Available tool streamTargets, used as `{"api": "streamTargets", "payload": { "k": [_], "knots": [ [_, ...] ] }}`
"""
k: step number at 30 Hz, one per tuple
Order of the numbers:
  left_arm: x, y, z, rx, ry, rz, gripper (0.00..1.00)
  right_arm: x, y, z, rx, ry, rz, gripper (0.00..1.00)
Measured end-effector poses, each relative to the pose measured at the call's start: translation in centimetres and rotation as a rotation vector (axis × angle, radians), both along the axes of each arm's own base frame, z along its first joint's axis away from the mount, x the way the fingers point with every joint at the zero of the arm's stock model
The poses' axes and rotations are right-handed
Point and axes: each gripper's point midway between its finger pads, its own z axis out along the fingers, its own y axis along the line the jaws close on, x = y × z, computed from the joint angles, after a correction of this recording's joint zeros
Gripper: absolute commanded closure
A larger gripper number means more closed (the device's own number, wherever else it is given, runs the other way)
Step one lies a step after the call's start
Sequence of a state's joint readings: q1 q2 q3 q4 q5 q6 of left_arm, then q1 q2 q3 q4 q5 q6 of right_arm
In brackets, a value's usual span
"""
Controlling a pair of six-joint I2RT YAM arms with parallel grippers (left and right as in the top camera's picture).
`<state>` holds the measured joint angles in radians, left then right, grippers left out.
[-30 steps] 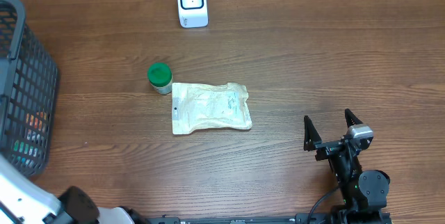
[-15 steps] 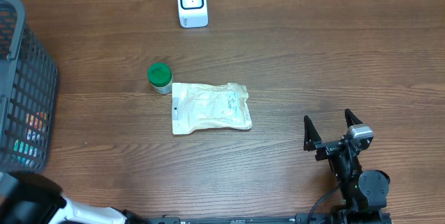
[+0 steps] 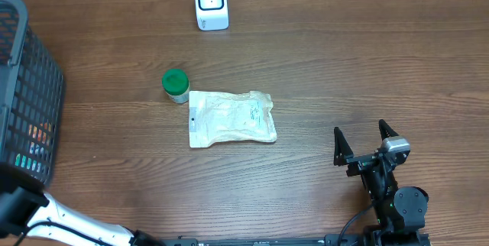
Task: Scan the item barcode
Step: 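Reach into the basket and grasp the small orange packet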
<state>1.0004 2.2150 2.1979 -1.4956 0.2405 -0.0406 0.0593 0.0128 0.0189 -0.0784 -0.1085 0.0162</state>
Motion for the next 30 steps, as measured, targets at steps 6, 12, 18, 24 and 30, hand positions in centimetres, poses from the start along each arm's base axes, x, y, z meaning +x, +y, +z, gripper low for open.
{"api": "streamTargets", "payload": {
  "k": [6,12,18,24,30],
  "knots": [
    [1.8,-2.0,-4.2,-0.092,0.057,-0.097,0.32,0.0,0.0,0.0,0.0,0.0,0.0,0.0],
    [3.1,-3.1,-5.8,-0.069,0.109,-0.161,0.31,0.0,0.0,0.0,0.0,0.0,0.0,0.0],
    [3.0,-2.6,-7.1,-0.026,0.148,-0.174,0.31,0.0,0.0,0.0,0.0,0.0,0.0,0.0],
    [2.2,-2.5,-9.5,-0.019,0.188,-0.174,0.41,0.0,0.0,0.0,0.0,0.0,0.0,0.0],
    [2.4,-2.8,-10.4,-0.028,0.171,-0.168,0.76,0.0,0.0,0.0,0.0,0.0,0.0,0.0]
  ]
}}
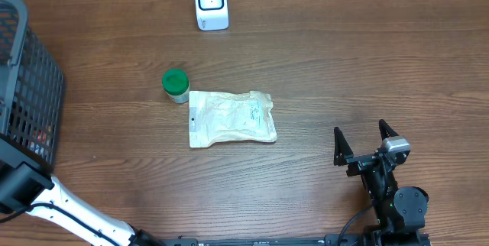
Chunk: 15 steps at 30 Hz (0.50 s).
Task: Scan the item barcode
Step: 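Reach into the basket and grasp the small orange packet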
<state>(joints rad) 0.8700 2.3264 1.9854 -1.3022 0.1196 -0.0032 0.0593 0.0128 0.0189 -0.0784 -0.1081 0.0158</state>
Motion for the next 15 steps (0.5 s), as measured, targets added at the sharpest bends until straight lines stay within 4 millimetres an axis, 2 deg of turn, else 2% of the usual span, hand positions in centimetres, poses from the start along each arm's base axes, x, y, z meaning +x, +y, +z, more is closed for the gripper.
{"api": "streamTargets", "payload": {
  "k": [2,11,15],
  "knots": [
    [0.1,-0.1,0.1,-0.001,-0.007,0.004,0.96,0.0,0.0,0.0,0.0,0.0,0.0,0.0],
    [-0.9,-0.3,0.8,-0.006,0.04,0.016,0.96,0.0,0.0,0.0,0.0,0.0,0.0,0.0],
    [-0.8,0.2,2.5,0.017,0.041,0.047,0.96,0.0,0.0,0.0,0.0,0.0,0.0,0.0]
  ]
}}
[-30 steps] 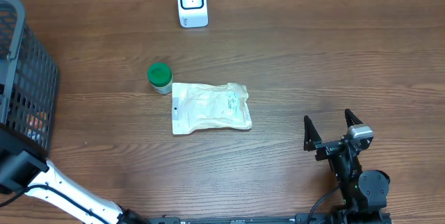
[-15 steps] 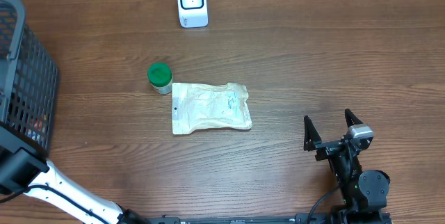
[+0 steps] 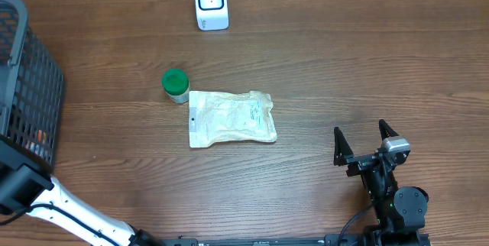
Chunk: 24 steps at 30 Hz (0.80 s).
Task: Scan the item barcode
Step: 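Reach into the basket and grasp the small orange packet, then place the orange packet on the table below the jar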
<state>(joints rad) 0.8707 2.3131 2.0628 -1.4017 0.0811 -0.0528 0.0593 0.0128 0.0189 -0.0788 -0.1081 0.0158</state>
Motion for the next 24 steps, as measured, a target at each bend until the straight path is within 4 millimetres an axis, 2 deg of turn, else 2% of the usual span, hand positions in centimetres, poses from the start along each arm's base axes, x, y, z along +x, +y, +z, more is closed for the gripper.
{"api": "streamTargets", "payload": {
  "k": [3,5,6,9,11,13,14,16,18,21,24],
  "knots": [
    [0.8,1.1,3.3,0.076,-0.056,0.02,0.96,0.0,0.0,0.0,0.0,0.0,0.0,0.0],
    [1.4,1.8,7.1,0.157,-0.124,0.039,0.96,0.0,0.0,0.0,0.0,0.0,0.0,0.0],
    [1.7,2.2,9.4,0.205,-0.168,0.052,0.96,0.0,0.0,0.0,0.0,0.0,0.0,0.0],
    [2.3,2.2,18.4,0.364,-0.355,0.094,0.96,0.0,0.0,0.0,0.0,0.0,0.0,0.0],
    [2.2,0.7,24.7,0.448,-0.503,0.096,0.96,0.0,0.0,0.0,0.001,0.0,0.0,0.0],
    [1.9,-2.6,30.9,0.503,-0.66,0.068,0.96,0.0,0.0,0.0,0.0,0.0,0.0,0.0],
    [1.7,-4.5,33.1,0.516,-0.721,0.041,0.96,0.0,0.0,0.0,0.0,0.0,0.0,0.0],
    [1.5,-8.2,35.9,0.51,-0.8,-0.014,0.96,0.0,0.0,0.0,0.0,0.0,0.0,0.0],
    [1.6,-12.3,37.3,0.474,-0.849,-0.088,0.96,0.0,0.0,0.0,0.001,0.0,0.0,0.0],
    [2.4,-17.7,36.9,0.372,-0.853,-0.213,0.96,0.0,0.0,0.0,0.001,0.0,0.0,0.0],
    [4.3,-22.1,35.1,0.282,-0.819,-0.35,0.96,0.0,0.0,0.0,0.0,0.0,0.0,0.0]
  ]
}}
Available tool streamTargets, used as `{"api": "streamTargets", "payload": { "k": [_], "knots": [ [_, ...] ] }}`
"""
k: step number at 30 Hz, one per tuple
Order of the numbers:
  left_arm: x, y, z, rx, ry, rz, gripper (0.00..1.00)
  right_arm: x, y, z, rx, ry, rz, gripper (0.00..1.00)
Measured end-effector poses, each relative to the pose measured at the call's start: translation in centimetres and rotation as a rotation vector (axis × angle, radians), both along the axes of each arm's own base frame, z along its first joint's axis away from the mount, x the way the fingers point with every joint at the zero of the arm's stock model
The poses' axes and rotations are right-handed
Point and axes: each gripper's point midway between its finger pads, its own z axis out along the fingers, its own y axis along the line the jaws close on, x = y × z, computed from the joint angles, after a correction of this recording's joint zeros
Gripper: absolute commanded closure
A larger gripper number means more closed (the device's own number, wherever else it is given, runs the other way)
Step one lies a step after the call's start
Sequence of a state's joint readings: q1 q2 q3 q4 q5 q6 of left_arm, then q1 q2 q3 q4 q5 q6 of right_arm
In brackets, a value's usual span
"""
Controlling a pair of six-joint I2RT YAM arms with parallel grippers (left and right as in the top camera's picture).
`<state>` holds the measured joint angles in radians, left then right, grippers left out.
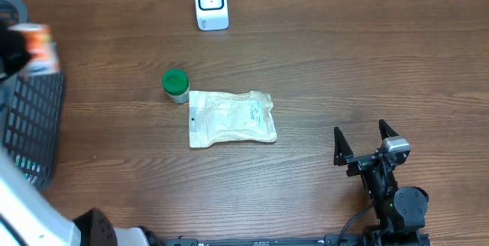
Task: Scan the item barcode
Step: 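Place the orange packet on the table below the jar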
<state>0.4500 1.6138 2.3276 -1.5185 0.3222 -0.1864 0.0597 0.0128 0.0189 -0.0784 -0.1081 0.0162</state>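
At the far left edge my left gripper (21, 49) is up over the black mesh basket (34, 116), shut on a blurred orange-and-white box (40, 46). Its fingers are mostly hidden behind the box and the frame edge. The white barcode scanner (211, 3) stands at the back centre of the table, far to the right of the box. My right gripper (365, 140) rests open near the front right, with nothing between its fingers.
A green-lidded jar (175, 84) stands left of centre, touching a flat white pouch (231, 118) that lies beside it. The basket holds more coloured items. The left arm's white link (30, 227) fills the front left corner.
The left arm was low at the basket's front side; now it is raised and an orange-and-white box shows in its gripper above the basket's rim. The right arm has not moved.
The left arm first lay low at the front left corner beside the basket. At the two later moments it reached a little further up by the basket. Now it holds a box above the basket. The scanner, jar, pouch and right arm stayed put throughout.
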Motion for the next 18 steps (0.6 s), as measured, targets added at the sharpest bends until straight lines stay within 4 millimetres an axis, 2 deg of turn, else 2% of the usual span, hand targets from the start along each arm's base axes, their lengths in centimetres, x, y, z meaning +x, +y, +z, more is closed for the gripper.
{"api": "streamTargets", "payload": {
  "k": [4,8,13,18],
  "knots": [
    [2.4,-5.0,-4.6,-0.014,0.149,-0.157,0.95,0.0,0.0,0.0,0.0,0.0,0.0,0.0],
    [2.8,-8.1,-10.5,0.001,0.329,-0.22,0.96,0.0,0.0,0.0,0.0,0.0,0.0,0.0],
    [2.9,-8.4,-19.1,0.016,0.511,-0.167,0.96,0.0,0.0,0.0,0.0,0.0,0.0,0.0],
    [2.1,-8.6,-26.7,-0.032,0.602,-0.12,0.95,0.0,0.0,0.0,0.0,0.0,-0.001,0.0]
  ]
}}
